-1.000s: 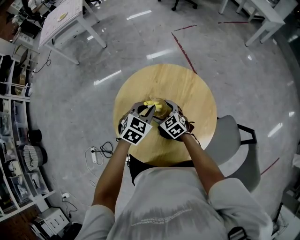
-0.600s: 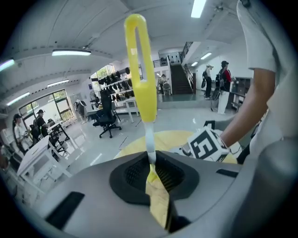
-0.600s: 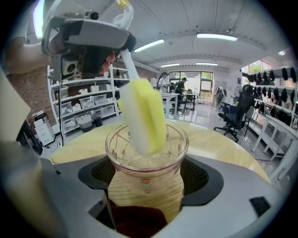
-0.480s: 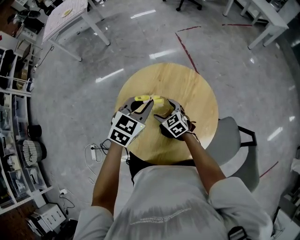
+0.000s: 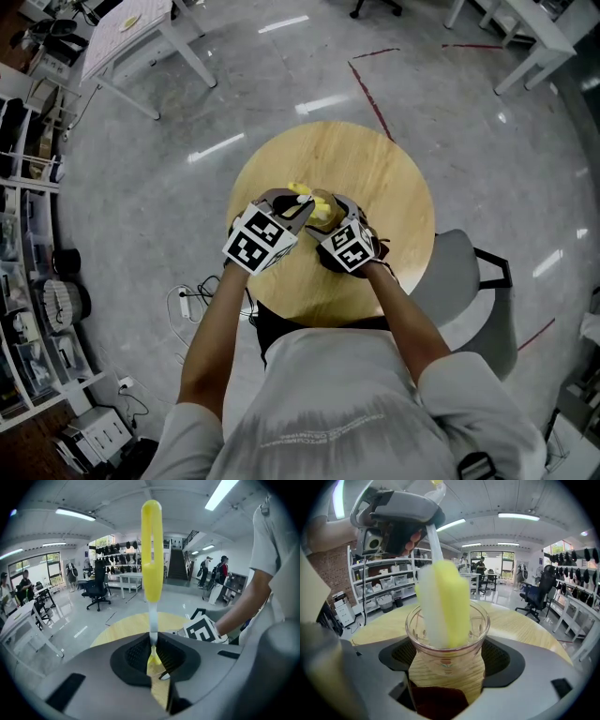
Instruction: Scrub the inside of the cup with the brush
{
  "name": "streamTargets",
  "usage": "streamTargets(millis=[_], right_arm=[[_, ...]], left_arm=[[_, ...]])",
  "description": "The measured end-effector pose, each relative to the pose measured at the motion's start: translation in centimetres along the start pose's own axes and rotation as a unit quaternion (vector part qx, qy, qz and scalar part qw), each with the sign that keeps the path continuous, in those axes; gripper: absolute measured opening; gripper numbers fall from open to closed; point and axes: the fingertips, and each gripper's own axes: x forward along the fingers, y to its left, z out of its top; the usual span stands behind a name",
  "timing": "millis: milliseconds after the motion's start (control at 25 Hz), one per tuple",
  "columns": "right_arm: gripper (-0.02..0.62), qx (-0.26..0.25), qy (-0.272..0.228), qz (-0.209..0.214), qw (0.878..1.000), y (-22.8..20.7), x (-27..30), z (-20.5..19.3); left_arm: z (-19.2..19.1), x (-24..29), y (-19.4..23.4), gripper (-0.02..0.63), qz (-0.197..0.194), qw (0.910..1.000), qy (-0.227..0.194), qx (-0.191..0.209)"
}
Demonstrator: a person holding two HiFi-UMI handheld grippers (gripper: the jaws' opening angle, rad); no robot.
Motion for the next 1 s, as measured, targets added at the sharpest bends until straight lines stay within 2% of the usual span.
streamTargets(millis=[200,440,680,840,1000], right_arm=[[0.426,-0.003,0.006,0.0,1.0,0.0,-0.1,-0.3],[0.426,-0.003,0.02,-0.005,1.0,-0.3,-0.1,-1.4],[0.426,-0.002,0.028,-0.002,1.0,-0.2,0.1,-1.8],[0.426,-0.002,0.033,-0.003,0.999,-0.2,0.3,-1.7],[0.426,-0.002,0.036,-0.003,0.999,-0.2,0.3,-1.7]], left_arm=[[-3.2,3.1,-0.6,0.046,0.001,0.9985,0.051,0.021],[-4.5,2.4,-0.2,0.046,0.002,0.9969,0.079,-0.005],[-5.4,0.9,-1.5,0.046,-0.017,0.9911,0.129,0.027],[-3.7,-1.4,-1.4,0.046,-0.048,0.9912,0.122,0.014],[-0.4,-4.5,-0.4,0.046,-0.056,0.9948,0.082,-0.019]])
